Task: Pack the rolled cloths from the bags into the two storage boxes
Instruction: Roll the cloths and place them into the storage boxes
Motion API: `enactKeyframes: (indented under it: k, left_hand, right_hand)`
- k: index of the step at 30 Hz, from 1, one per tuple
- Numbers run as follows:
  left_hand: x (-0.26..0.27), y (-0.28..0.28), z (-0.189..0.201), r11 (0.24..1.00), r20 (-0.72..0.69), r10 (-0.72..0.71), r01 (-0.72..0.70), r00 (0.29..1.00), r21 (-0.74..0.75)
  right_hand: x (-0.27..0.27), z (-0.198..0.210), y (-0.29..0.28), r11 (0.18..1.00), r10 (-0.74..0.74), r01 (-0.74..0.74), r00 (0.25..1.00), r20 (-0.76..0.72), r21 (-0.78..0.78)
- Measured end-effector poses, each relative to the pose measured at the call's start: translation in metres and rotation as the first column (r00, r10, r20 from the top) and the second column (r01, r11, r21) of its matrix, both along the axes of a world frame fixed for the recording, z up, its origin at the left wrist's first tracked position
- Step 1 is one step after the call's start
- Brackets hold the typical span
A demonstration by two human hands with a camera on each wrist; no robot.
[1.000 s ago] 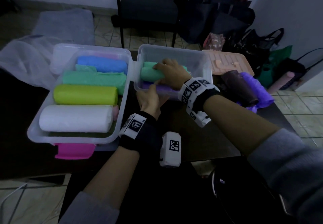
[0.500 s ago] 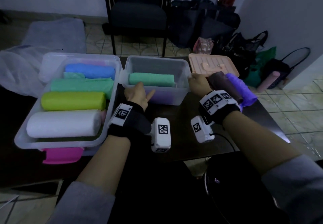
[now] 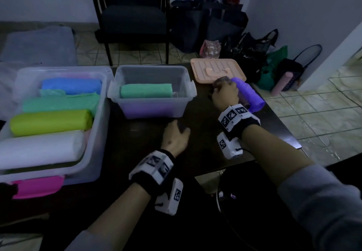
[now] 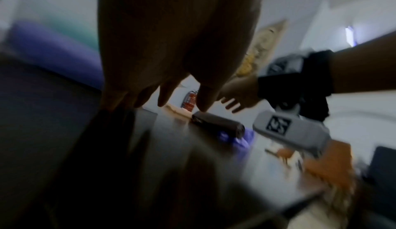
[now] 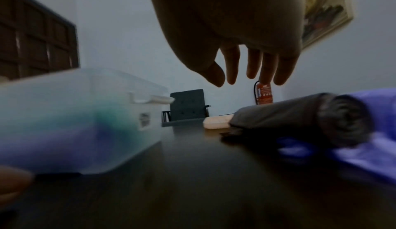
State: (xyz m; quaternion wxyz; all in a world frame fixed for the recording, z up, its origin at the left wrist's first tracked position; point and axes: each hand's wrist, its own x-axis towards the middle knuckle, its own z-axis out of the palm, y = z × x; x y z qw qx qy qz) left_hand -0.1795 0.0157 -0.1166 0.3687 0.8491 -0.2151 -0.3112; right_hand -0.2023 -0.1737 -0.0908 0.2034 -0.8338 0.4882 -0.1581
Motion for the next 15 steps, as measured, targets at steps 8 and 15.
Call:
enactKeyframes:
  k: [8,15]
  left_hand:
    - [-0.03,-0.005,-0.022,0.777,0.028,-0.48,0.41,0.877,0.477]
    - [-0.032,-0.006,-0.021,0.764,0.056,-0.493,0.402,0.868,0.505]
  right_hand:
    - [-0.038,-0.01,-0.051,0.997,-0.065,0.07,0.977,-0.205,0.016]
    - [-0.043,-0.003,-0.05,0.987,0.101,-0.066,0.963,-0.248,0.147]
